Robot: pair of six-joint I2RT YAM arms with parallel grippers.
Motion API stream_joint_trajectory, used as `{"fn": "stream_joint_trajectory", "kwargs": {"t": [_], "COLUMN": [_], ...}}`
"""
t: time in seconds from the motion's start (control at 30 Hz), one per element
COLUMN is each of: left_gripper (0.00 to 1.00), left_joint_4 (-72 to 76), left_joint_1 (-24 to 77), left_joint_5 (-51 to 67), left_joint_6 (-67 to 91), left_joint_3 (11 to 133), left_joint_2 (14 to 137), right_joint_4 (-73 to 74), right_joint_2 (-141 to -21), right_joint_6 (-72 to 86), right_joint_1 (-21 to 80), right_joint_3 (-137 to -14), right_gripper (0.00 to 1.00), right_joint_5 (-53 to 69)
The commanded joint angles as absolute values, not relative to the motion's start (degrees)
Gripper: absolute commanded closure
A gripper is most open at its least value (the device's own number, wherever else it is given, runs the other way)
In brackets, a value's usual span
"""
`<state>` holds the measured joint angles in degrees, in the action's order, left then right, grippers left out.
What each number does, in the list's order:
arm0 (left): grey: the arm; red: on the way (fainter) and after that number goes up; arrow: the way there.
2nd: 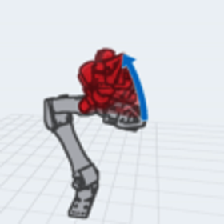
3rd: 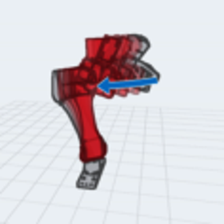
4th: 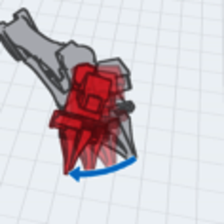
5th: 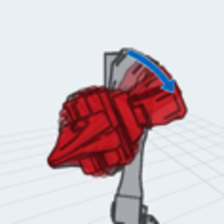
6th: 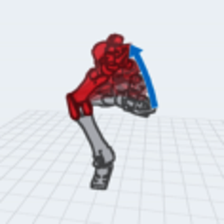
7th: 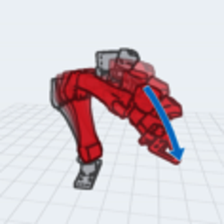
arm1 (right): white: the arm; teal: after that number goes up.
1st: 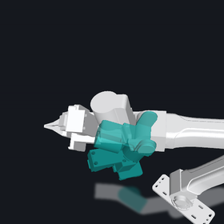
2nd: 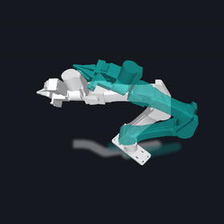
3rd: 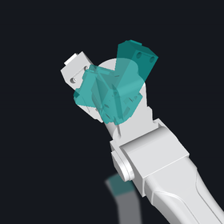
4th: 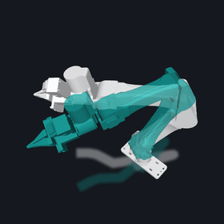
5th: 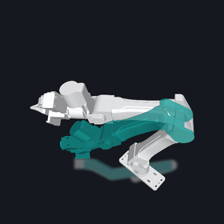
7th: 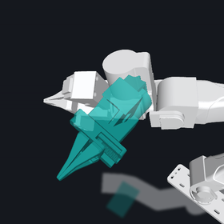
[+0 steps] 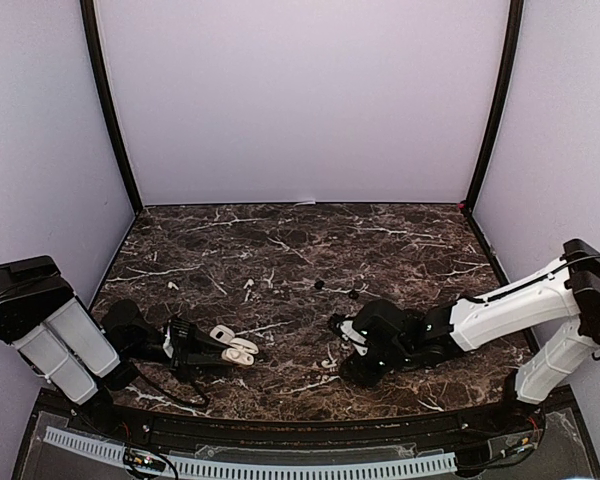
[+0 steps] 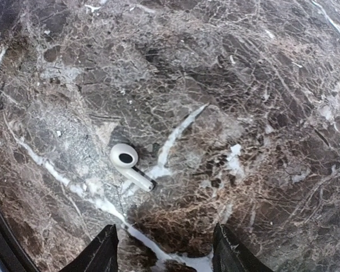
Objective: Insert the wireless bluetooth earbuds into the charging case
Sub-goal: Place the right earbud at the center of the board, then adjust the right earbud at the center of the board.
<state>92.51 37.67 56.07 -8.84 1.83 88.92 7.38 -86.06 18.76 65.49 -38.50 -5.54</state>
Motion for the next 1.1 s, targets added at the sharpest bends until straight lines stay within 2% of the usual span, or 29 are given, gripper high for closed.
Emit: {"fn": "stream_joint_trajectory", "kwargs": {"t": [0.0, 0.17, 0.5, 0.83, 1.07], "left_gripper": [1.0, 1.0, 1.0, 0.99, 0.99], "left_joint_4": [105.03, 105.01, 105.03, 105.02, 105.01], "left_joint_1": [37.88, 37.92, 37.88, 37.89, 37.89], "left_joint_5": [56.05, 56.1, 55.93, 55.74, 55.68], "left_joint_6": [-8.66, -8.61, -8.1, -8.17, -8.33], "left_joint_3": [1.32, 1.32, 1.32, 1.53, 1.57], "left_joint_2": [87.97, 88.01, 87.8, 88.86, 89.06], "right_joint_4": [8.17, 9.19, 10.6, 11.38, 9.23], "right_joint_2": [-90.09, -94.21, -97.59, -101.98, -103.61], "right_joint_6": [19.53, 19.84, 19.8, 19.17, 16.72], "right_joint_1": [67.96, 69.46, 69.49, 69.31, 68.43], "right_joint_3": [-41.99, -43.98, -46.84, -50.32, -52.21], "right_gripper": [0.45, 0.47, 0.6, 0.64, 0.64], "right_joint_5": [-10.27, -13.82, -21.05, -25.14, -23.25]}}
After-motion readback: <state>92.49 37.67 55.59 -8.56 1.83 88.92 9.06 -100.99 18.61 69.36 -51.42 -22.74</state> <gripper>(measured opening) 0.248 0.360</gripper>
